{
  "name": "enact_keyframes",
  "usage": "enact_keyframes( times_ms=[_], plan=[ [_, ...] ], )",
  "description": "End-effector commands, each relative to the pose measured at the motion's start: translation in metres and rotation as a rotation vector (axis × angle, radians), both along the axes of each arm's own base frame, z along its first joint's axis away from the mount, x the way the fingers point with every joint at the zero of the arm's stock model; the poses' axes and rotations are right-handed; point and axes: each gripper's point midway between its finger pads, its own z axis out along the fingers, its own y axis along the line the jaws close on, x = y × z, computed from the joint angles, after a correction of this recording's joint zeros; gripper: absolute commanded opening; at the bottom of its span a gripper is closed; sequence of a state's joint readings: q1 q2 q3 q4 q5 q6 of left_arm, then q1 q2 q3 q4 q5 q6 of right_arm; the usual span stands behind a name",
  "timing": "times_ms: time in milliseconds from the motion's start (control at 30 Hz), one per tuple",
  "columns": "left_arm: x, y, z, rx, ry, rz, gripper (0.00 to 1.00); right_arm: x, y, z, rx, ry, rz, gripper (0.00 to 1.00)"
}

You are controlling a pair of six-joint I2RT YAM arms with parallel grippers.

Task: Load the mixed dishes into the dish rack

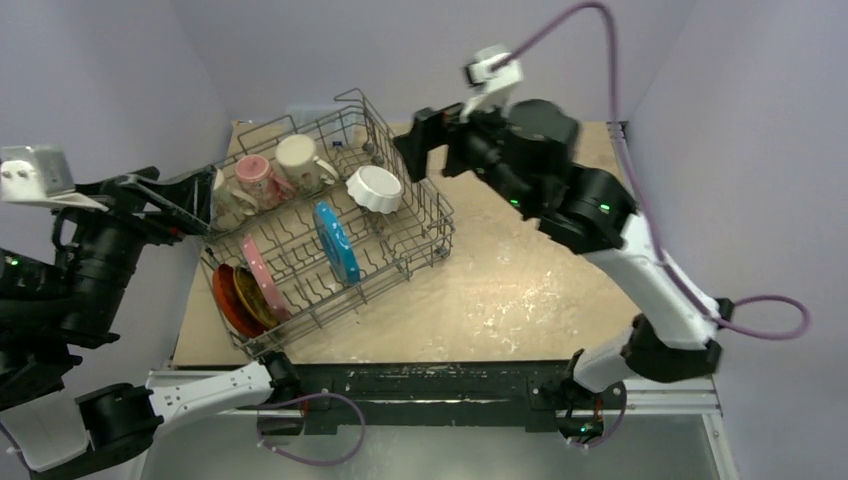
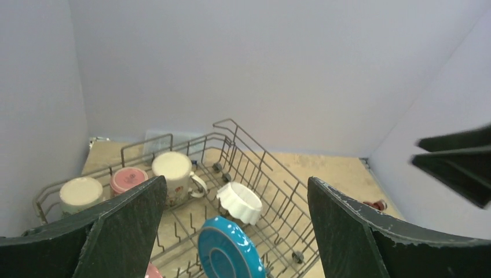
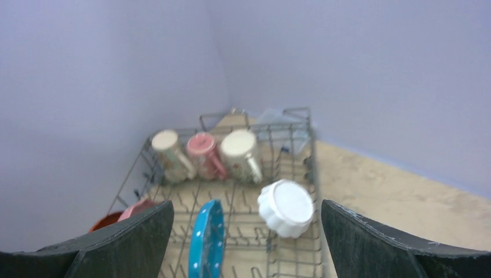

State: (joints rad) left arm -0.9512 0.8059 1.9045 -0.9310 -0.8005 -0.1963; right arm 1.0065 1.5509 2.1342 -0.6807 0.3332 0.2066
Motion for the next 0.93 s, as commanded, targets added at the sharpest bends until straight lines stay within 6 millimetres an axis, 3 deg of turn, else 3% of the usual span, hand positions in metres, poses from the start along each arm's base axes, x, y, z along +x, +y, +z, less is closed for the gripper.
enact_keyframes(
  times_ms=[0, 167, 267, 367, 600, 767, 900],
  plan=[
    [-0.01, 0.031, 0.036, -0.041, -0.108, 0.076, 0.91, -0.008, -0.093, 0.068, 0.124, -0.201, -0.245, 0.99],
    [-0.014, 0.046, 0.052, -0.048, -0.151, 0.123, 0.91, -0.026, -0.179, 0.111, 0.278, -0.303, -0.469, 0.99],
    [-0.014, 0.052, 0.059, -0.019, -0.169, 0.15, 0.91, -0.03, -0.222, 0.118, 0.288, -0.316, -0.629, 0.99],
    [-0.014, 0.056, 0.062, -0.012, -0.176, 0.17, 0.91, -0.033, -0.249, 0.118, 0.27, -0.309, -0.747, 0.99],
    [-0.012, 0.061, 0.059, 0.01, -0.166, 0.21, 0.92, -0.04, -0.273, 0.11, 0.267, -0.283, -0.833, 0.99],
    [-0.011, 0.06, 0.058, 0.017, -0.162, 0.213, 0.92, -0.04, -0.277, 0.095, 0.311, -0.243, -0.865, 0.99],
    [-0.01, 0.06, 0.057, 0.02, -0.158, 0.217, 0.92, -0.037, -0.267, 0.085, 0.287, -0.221, -0.847, 0.99]
  ],
)
